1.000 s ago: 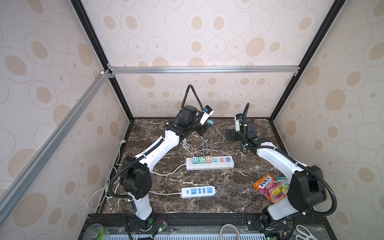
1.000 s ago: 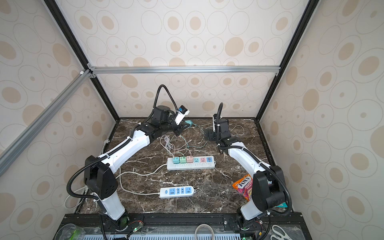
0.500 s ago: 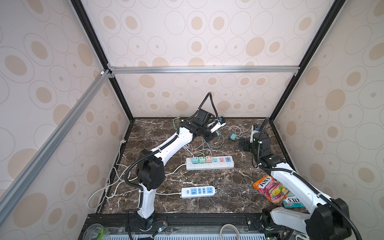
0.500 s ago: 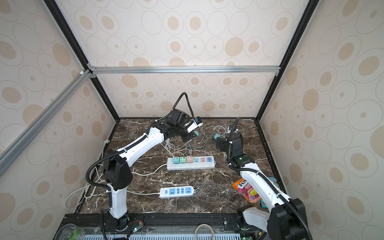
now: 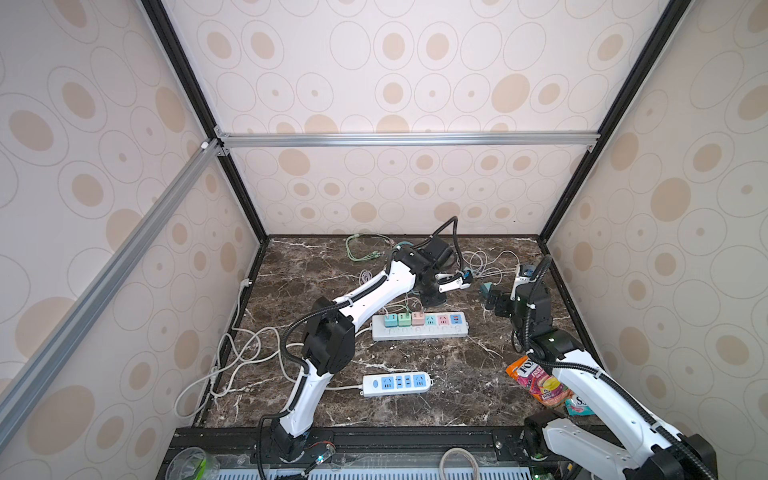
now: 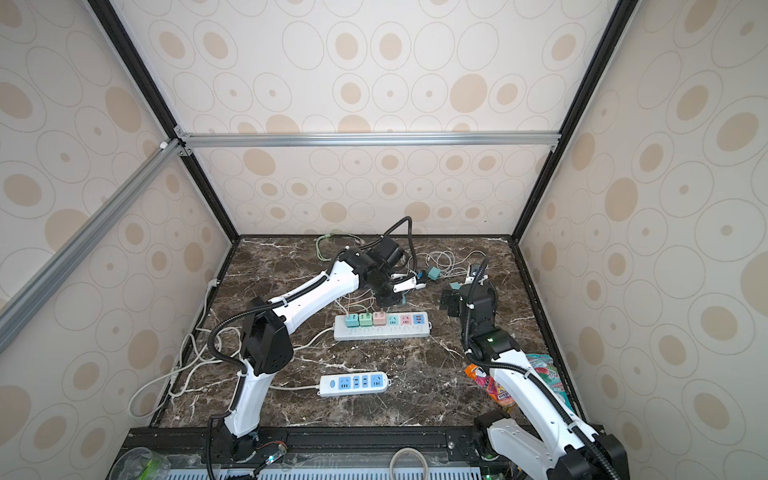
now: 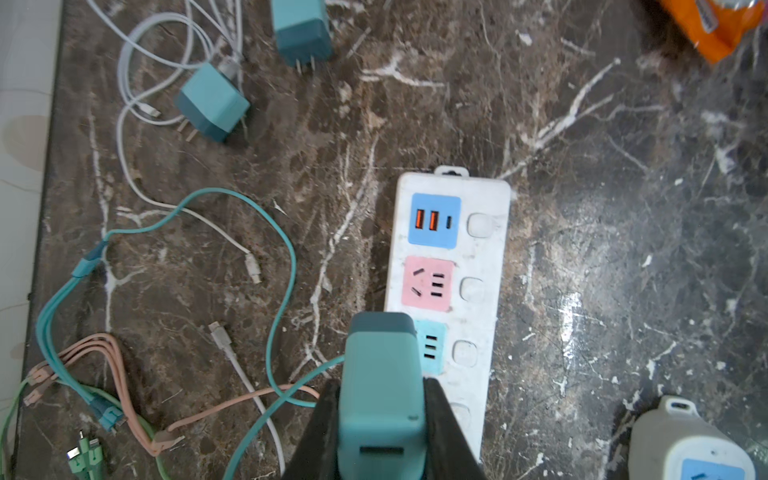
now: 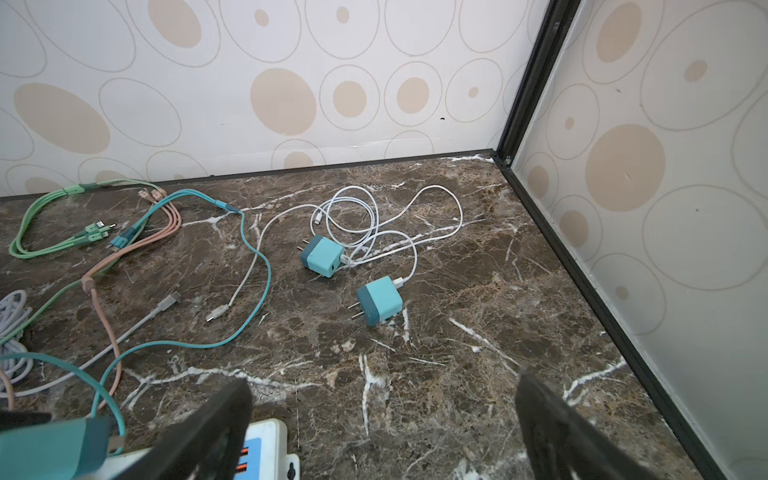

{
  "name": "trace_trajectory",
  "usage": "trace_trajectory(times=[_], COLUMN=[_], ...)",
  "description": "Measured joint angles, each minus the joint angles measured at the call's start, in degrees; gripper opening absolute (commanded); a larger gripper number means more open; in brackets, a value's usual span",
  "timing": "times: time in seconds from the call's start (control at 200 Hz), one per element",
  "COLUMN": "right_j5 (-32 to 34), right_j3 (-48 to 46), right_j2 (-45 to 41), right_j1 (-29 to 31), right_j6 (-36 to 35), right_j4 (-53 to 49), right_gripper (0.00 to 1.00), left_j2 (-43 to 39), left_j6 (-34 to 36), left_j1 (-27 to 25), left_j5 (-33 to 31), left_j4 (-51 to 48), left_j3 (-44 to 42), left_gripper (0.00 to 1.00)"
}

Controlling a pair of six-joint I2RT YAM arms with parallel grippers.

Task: Insert the plug
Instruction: 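Move the teal charger over the teal socket with left gripper while right returns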

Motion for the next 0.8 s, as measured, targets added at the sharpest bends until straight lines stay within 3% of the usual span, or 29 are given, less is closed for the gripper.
trace_trajectory(times=[0.26, 0.8], right_j5=[2.40, 4.24], right_j3=[-0.04, -0.04], right_j2=[0.02, 0.13], right_j1=[0.02, 0.00], right_j6=[0.26, 1.29], right_j4=[0.00, 0.00], right_gripper=[1.00, 1.00], left_j2=[2.01, 8.68], left_j6=[2.23, 3.10], left_j1=[-2.64, -2.80], left_j5=[-3.23, -6.14], left_j4=[-5.62, -11.76], left_j3=[1.64, 7.21], left_gripper=[0.00, 0.00])
